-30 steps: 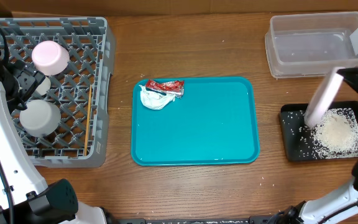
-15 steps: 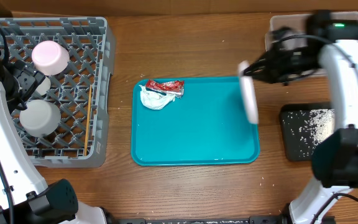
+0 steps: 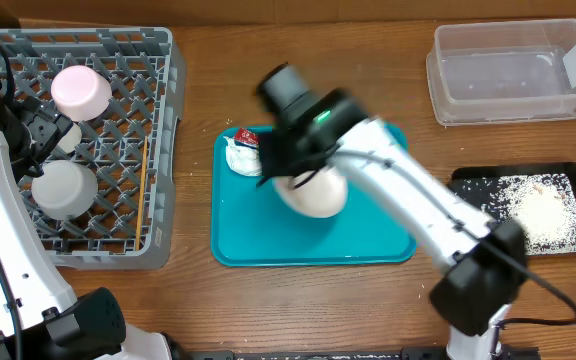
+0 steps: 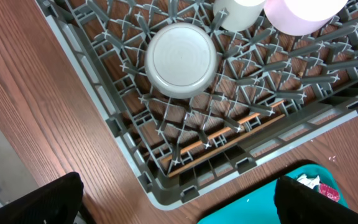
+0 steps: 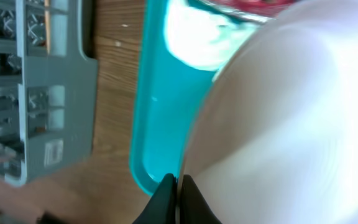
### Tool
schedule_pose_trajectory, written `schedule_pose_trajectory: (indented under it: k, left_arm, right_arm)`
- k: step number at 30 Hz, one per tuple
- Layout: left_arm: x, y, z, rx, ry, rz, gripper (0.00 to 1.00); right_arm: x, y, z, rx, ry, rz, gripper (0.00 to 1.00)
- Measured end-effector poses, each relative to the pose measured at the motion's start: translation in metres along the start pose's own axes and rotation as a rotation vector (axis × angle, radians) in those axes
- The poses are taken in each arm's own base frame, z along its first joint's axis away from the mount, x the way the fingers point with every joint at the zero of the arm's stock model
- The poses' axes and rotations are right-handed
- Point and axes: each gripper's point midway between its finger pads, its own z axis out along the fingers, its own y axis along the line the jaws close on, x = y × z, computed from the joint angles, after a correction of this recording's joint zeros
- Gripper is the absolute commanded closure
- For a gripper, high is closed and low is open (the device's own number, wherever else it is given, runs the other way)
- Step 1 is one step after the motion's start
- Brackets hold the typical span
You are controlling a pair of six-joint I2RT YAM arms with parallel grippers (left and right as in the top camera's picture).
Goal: Sort waste into correct bins and load items into the dishwasher
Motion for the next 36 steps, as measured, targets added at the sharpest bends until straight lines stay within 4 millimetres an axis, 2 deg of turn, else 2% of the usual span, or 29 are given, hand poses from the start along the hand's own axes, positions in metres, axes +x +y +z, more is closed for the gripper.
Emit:
schedule_pose_trajectory:
  k: [3,4,7,10,13,17,18,20,24,26,28,31,33,36]
  left_arm:
    - [0.000,0.000,0.000,0.000,0.000,0.000,0.00]
    - [0.000,0.000,0.000,0.000,0.000,0.000,0.00]
    - [0.000,0.000,0.000,0.000,0.000,0.000,0.00]
    - [0.000,0.000,0.000,0.000,0.000,0.000,0.00]
    - [0.000,0.000,0.000,0.000,0.000,0.000,0.00]
    - [0.000,0.000,0.000,0.000,0.000,0.000,0.00]
    - [0.000,0.000,0.000,0.000,0.000,0.000,0.00]
    - [0.000,0.000,0.000,0.000,0.000,0.000,0.00]
    - [0.000,0.000,0.000,0.000,0.000,0.000,0.00]
    - [0.000,0.000,0.000,0.000,0.000,0.000,0.00]
    - [0.000,0.000,0.000,0.000,0.000,0.000,0.00]
    - [0.000,0.000,0.000,0.000,0.000,0.000,0.00]
    - [0.000,0.000,0.000,0.000,0.000,0.000,0.00]
    - [0.000,0.000,0.000,0.000,0.000,0.000,0.00]
  right_arm:
    - [0.013,0.026,0.035,0.021,-0.012,0.009,0.95]
    - [0.020,0.031,0.048,0.035,-0.004,0.013,0.89]
    - [0.040,0.034,0.081,0.091,0.020,0.026,0.60]
    - [0.047,0.034,0.088,0.114,0.024,0.032,0.46]
    - [0.051,0.028,0.086,0.146,0.034,0.046,0.43]
    - [0.058,0.000,0.077,0.239,0.093,0.084,0.37]
    - [0.057,-0.008,0.070,0.261,0.107,0.100,0.29]
    - [0.048,-0.019,0.056,0.278,0.107,0.135,0.00]
    - [0.017,-0.043,0.011,0.268,0.060,0.232,0.00]
    - [-0.002,-0.064,-0.022,0.251,0.011,0.304,0.00]
    - [-0.015,-0.093,-0.054,0.254,-0.027,0.383,0.00]
    - [-0.028,-0.154,-0.104,0.291,-0.077,0.517,0.00]
    - [-0.030,-0.193,-0.124,0.335,-0.089,0.587,0.00]
    - [-0.028,-0.245,-0.142,0.389,-0.087,0.685,0.00]
